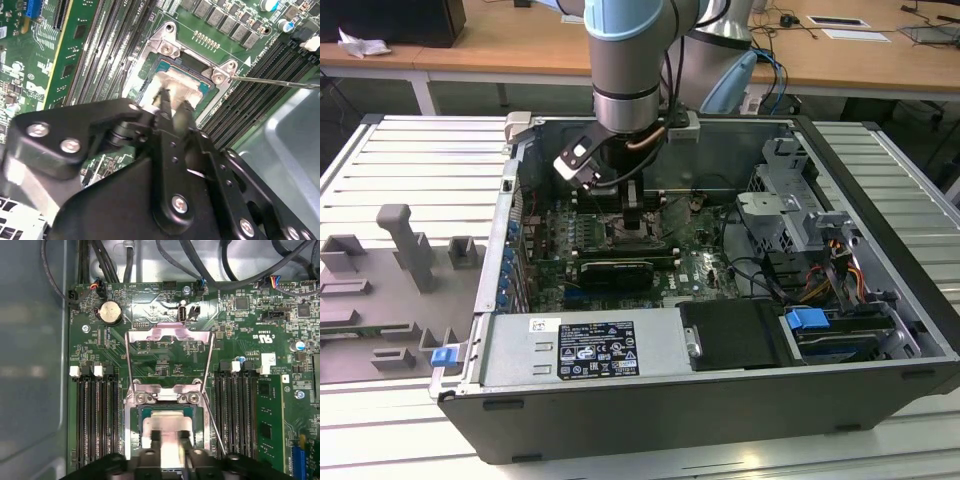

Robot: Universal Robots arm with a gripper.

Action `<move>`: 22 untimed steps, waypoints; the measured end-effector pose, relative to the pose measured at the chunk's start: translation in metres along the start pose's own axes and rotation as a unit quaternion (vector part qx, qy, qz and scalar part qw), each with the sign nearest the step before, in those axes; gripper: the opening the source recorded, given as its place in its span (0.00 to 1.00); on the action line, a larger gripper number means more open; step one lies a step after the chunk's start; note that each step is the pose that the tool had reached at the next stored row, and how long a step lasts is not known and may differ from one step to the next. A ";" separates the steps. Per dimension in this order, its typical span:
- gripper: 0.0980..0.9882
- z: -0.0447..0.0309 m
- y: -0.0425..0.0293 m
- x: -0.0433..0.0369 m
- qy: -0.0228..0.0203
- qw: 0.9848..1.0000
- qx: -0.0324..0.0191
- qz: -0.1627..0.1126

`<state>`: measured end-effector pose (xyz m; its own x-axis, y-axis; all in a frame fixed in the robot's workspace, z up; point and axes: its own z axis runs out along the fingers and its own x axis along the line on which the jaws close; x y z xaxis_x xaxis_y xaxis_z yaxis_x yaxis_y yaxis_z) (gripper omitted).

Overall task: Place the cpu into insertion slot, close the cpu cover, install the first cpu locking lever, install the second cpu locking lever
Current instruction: 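Place the cpu into insertion slot, then close the cpu cover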

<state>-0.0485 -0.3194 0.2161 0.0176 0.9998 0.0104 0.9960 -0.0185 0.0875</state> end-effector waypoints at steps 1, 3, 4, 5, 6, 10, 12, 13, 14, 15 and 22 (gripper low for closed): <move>0.13 -0.0004 0.0000 0.0000 0.000 1.000 0.000 0.000; 0.01 -0.0010 0.0001 0.0000 0.000 1.000 0.000 0.000; 0.01 -0.0017 0.0001 0.0000 0.000 1.000 0.000 0.000; 0.01 -0.0022 0.0002 0.0000 0.000 1.000 0.000 0.000; 0.01 -0.0032 0.0002 0.0000 0.000 1.000 0.000 0.000; 0.01 -0.0046 0.0004 0.0001 0.000 1.000 0.000 0.000; 0.01 -0.0048 0.0004 0.0000 0.000 1.000 0.000 0.000; 0.01 -0.0049 0.0004 0.0000 0.000 1.000 0.000 0.000; 0.01 -0.0048 0.0006 0.0000 0.000 1.000 0.000 0.000; 0.01 -0.0048 0.0027 0.0001 0.000 1.000 0.000 0.000; 0.01 -0.0033 0.0180 0.0003 0.000 1.000 0.003 0.001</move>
<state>-0.0308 -0.3195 0.2210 0.0199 0.9998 0.0101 0.9965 -0.0206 0.0814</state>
